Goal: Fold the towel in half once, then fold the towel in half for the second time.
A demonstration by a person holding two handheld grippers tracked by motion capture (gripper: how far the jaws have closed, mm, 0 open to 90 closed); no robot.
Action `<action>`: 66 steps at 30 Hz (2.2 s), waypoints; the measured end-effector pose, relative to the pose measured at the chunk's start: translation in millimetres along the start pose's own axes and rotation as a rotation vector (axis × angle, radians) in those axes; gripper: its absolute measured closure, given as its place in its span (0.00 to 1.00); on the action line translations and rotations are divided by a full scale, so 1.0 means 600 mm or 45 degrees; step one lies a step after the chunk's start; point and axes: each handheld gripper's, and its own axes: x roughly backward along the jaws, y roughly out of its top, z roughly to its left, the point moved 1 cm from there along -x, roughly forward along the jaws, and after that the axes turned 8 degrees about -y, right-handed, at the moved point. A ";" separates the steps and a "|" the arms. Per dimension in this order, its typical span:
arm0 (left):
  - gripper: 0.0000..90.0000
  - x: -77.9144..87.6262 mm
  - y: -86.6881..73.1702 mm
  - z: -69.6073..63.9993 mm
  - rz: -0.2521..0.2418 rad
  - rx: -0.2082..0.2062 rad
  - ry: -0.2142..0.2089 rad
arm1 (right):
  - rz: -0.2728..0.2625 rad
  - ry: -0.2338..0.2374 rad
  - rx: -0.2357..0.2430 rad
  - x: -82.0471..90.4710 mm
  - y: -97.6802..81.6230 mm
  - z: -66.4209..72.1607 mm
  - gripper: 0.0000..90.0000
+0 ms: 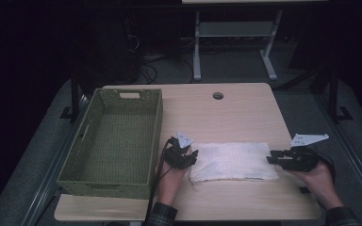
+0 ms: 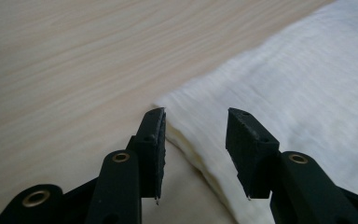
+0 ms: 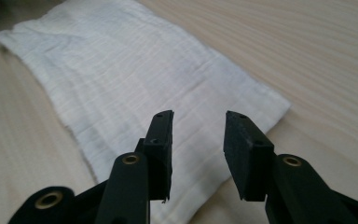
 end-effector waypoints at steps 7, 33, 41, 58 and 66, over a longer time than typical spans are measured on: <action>0.67 -0.035 0.015 0.035 0.013 0.002 0.047 | -0.007 -0.050 -0.027 -0.031 0.020 -0.025 0.68; 0.96 -0.067 -0.008 0.060 -0.020 0.021 -0.081 | 0.071 -0.048 -0.106 -0.092 0.024 -0.079 0.92; 0.97 -0.067 -0.004 0.059 -0.004 0.032 -0.070 | 0.073 -0.084 -0.063 -0.089 0.026 -0.076 0.97; 0.97 -0.045 0.044 0.060 -0.100 0.014 -0.073 | -0.092 -0.167 -0.059 -0.048 0.059 -0.101 0.97; 0.97 -0.025 0.034 0.046 -0.152 0.008 -0.119 | -0.110 -0.144 -0.036 -0.025 0.040 -0.092 0.97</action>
